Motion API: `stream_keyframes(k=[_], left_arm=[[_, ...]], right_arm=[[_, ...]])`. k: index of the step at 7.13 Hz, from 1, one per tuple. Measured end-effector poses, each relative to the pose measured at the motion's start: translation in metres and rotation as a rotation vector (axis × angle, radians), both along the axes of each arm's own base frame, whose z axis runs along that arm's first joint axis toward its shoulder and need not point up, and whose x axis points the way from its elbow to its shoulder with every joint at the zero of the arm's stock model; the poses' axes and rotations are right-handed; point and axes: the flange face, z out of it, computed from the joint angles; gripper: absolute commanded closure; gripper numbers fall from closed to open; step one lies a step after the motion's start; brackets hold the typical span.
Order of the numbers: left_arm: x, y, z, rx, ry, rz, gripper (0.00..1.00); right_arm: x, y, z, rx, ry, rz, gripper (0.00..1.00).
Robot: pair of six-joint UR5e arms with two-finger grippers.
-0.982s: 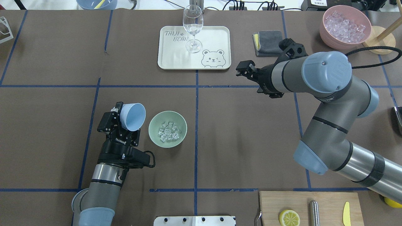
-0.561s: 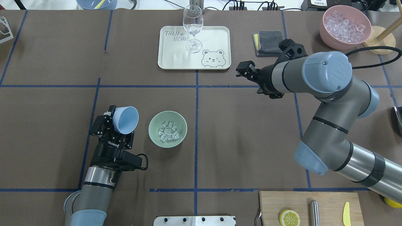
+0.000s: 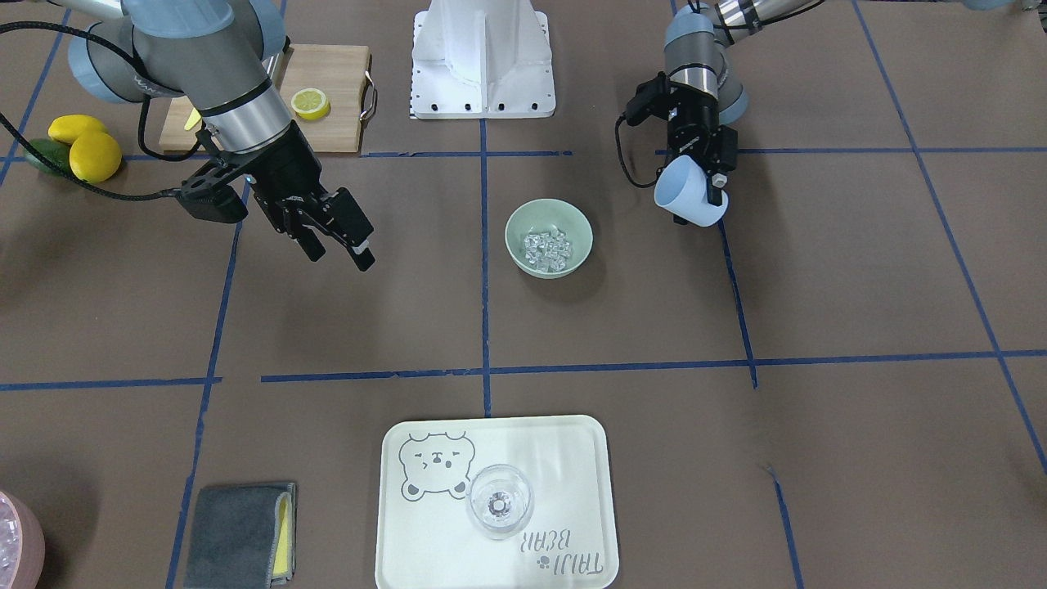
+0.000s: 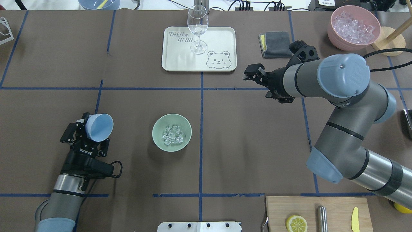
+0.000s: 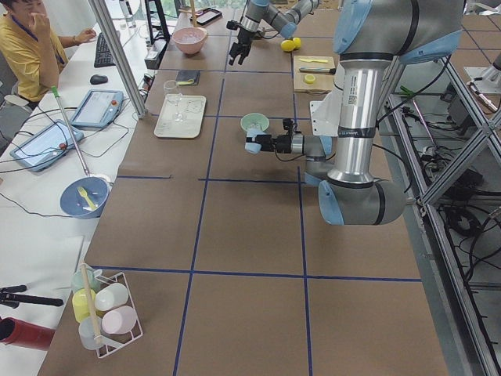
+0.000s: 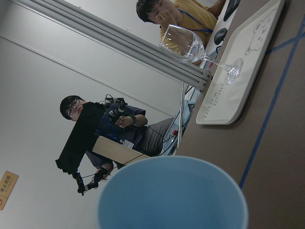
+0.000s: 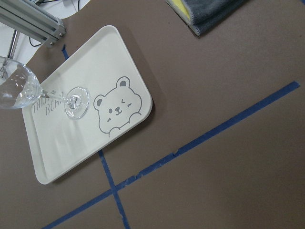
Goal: Pour ice into bowl
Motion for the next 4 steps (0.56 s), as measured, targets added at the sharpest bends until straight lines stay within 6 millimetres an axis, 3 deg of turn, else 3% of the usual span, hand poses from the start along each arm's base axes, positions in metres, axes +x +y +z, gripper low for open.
stream_keyframes(k=[2, 4], left_arm=[[-0.041, 0.004, 0.047, -0.005, -0.085, -0.01, 1.0], [-0.086, 0.01, 0.071, 0.001, 0.036, -0.025, 1.0]], right_arm=[[0.004, 0.003, -0.004, 0.006, -0.007, 0.0, 0.0], [0.006, 0.005, -0.007, 0.01, -0.015, -0.003, 0.0]])
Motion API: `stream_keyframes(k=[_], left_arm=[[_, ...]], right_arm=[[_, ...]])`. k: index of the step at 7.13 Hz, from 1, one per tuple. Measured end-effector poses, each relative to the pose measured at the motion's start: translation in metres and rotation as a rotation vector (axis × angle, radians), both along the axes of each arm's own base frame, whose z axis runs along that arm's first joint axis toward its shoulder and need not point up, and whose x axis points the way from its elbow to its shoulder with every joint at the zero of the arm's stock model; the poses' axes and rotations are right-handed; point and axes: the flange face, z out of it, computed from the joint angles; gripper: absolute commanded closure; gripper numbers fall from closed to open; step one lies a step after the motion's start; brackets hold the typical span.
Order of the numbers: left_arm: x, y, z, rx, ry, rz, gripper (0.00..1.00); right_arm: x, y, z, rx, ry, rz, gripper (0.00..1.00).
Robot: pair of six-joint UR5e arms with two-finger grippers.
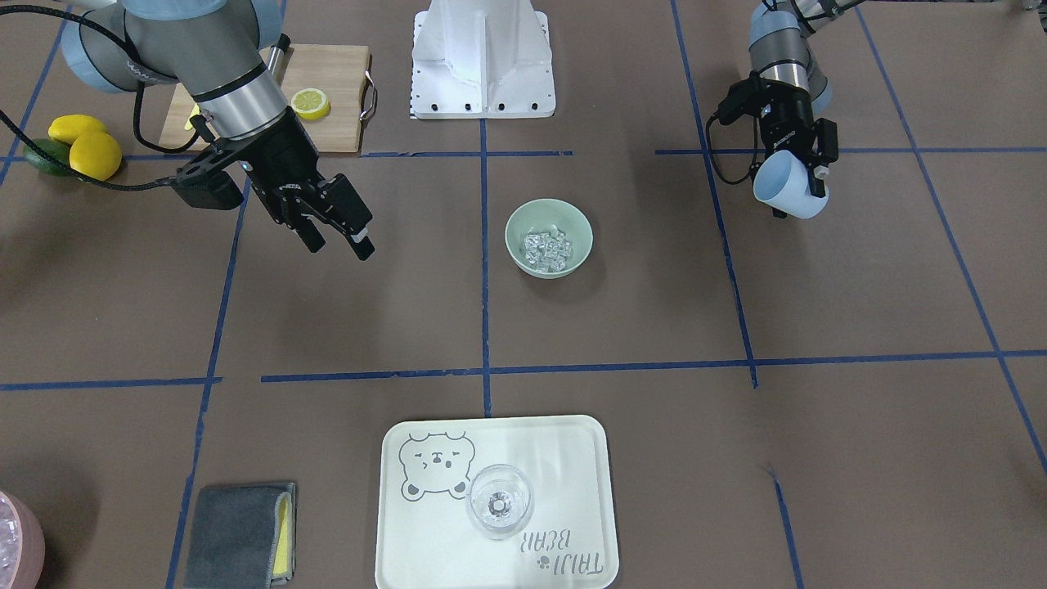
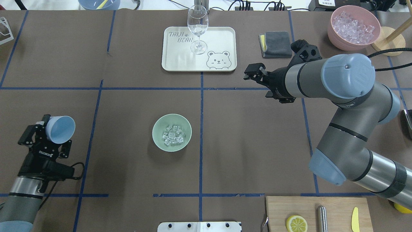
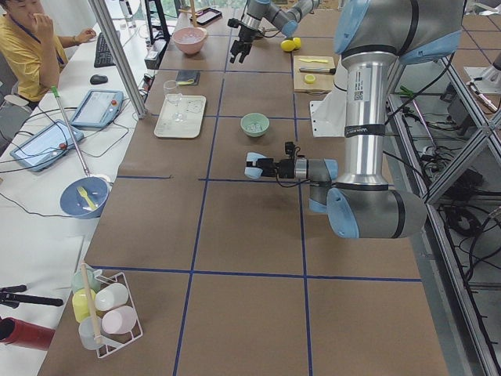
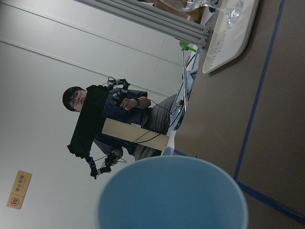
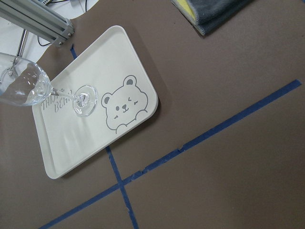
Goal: Pour ice into bowl
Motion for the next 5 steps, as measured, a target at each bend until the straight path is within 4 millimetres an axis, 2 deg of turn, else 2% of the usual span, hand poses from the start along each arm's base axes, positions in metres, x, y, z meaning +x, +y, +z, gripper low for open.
stream_keyframes(k=[2, 5], left_arm=[[-0.018, 0.008, 0.004, 0.008, 0.174, 0.018, 1.0], [-0.024, 0.011, 0.004, 0.012, 0.252, 0.031, 1.0]], right_arm=[[0.002, 0.004, -0.003, 0.001, -0.009, -0.009, 0.0], [0.004, 0.005, -0.002, -0.001, -0.009, -0.013, 0.0]])
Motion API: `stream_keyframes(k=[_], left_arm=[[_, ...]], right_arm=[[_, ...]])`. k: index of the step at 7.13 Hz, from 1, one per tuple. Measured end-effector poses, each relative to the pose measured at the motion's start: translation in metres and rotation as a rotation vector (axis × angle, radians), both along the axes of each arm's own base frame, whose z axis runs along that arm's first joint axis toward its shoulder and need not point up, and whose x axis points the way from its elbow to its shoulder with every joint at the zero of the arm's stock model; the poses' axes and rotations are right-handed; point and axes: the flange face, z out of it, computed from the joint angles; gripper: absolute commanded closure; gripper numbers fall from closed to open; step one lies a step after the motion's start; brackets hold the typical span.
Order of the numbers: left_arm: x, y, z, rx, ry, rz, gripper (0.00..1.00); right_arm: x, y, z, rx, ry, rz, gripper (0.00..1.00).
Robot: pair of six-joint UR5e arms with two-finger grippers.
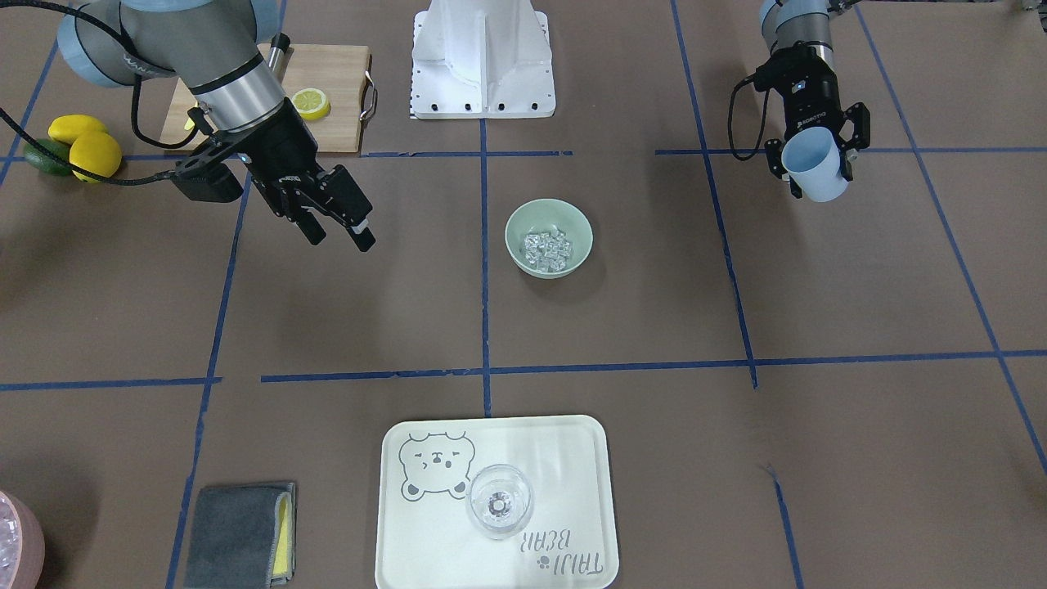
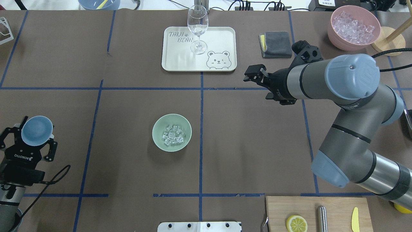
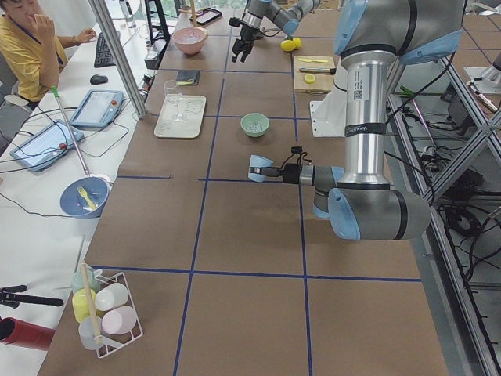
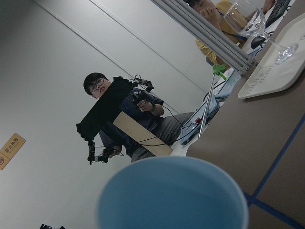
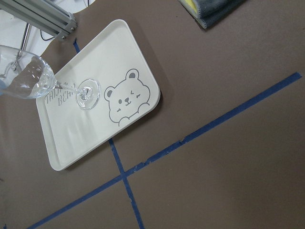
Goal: Pour ice into bowl
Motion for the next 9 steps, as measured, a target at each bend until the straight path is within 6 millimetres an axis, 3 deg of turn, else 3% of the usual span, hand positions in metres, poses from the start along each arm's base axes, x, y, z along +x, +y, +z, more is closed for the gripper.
stream_keyframes(k=[2, 5, 7, 9], left_arm=[[-0.006, -0.008, -0.003, 0.004, 0.007, -0.017, 1.0], [-0.012, -0.061, -0.035, 0.042, -0.043, -0.126, 1.0], [-0.021, -0.115, -0.062, 0.078, -0.129, -0.151, 1.0], [-0.046, -0.181, -0.085, 0.109, -0.238, -0.106, 1.0]], right_arm=[[0.0, 0.0, 0.0, 0.0, 0.0, -0.001, 0.0], [0.0, 0.001, 0.001, 0.0, 0.0, -0.002, 0.0], [-0.001, 0.001, 0.001, 0.0, 0.001, -0.004, 0.0], [-0.001, 0.001, -0.002, 0.003, -0.003, -0.005, 0.0]])
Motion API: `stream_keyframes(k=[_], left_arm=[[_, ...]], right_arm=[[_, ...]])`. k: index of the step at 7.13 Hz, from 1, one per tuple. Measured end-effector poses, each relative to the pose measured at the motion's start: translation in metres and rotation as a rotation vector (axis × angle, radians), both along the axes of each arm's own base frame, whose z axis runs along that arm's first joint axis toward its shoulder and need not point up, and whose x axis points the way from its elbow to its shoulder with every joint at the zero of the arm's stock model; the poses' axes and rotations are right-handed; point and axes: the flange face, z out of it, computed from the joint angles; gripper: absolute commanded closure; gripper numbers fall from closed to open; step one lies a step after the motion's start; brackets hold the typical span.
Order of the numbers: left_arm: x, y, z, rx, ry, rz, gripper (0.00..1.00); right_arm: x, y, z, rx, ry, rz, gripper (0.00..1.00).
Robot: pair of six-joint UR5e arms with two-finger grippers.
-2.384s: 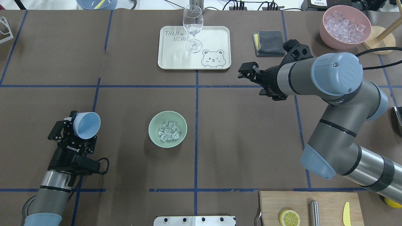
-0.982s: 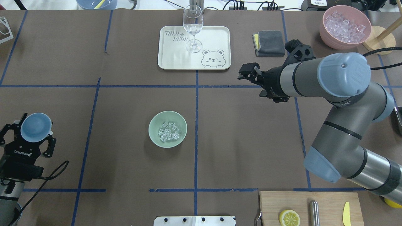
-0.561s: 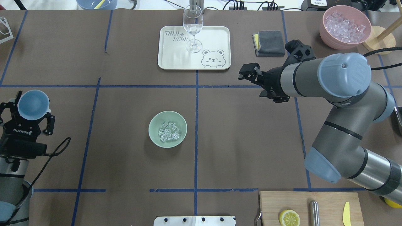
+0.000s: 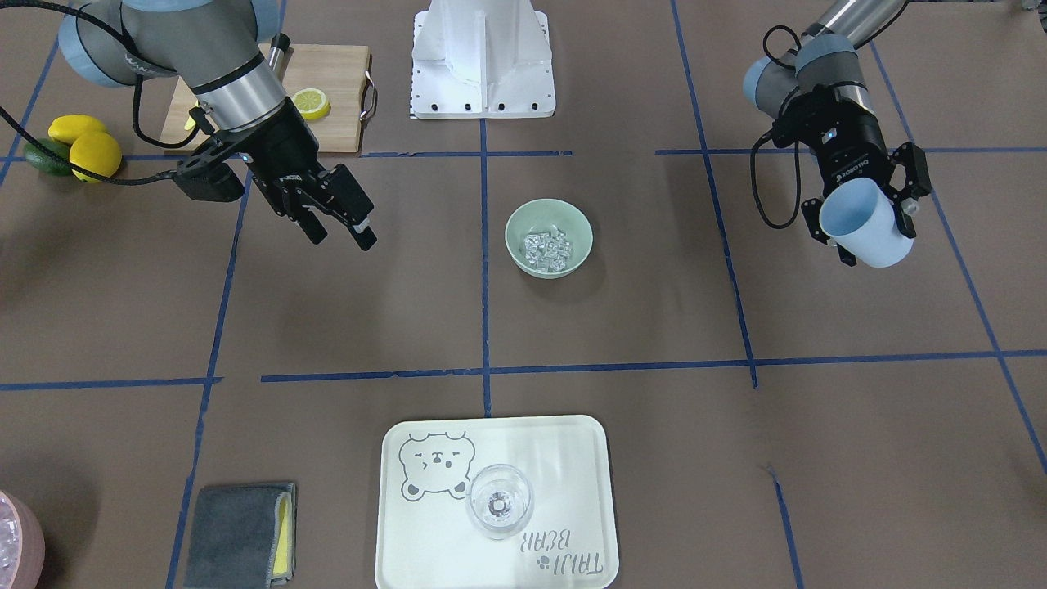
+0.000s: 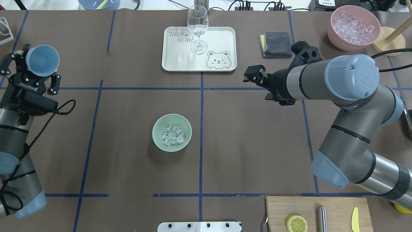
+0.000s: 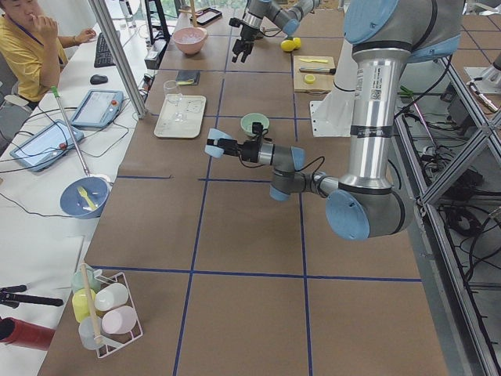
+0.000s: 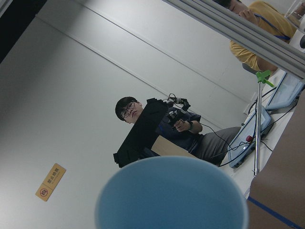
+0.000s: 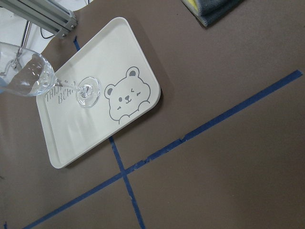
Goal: Pour ice into bowl
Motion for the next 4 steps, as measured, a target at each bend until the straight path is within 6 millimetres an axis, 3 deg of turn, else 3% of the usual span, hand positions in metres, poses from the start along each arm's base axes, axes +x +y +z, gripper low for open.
stream_keyframes(k=[2, 4], left_arm=[[-0.019, -0.044, -0.005, -0.052, 0.036, 0.115, 1.0], [-0.022, -0.054, 0.012, -0.166, 0.254, 0.256, 1.0]], right_arm=[[0.0, 0.001, -0.005, 0.007, -0.008, 0.0, 0.0], [0.002, 0.002, -0.01, 0.014, -0.016, 0.0, 0.0]])
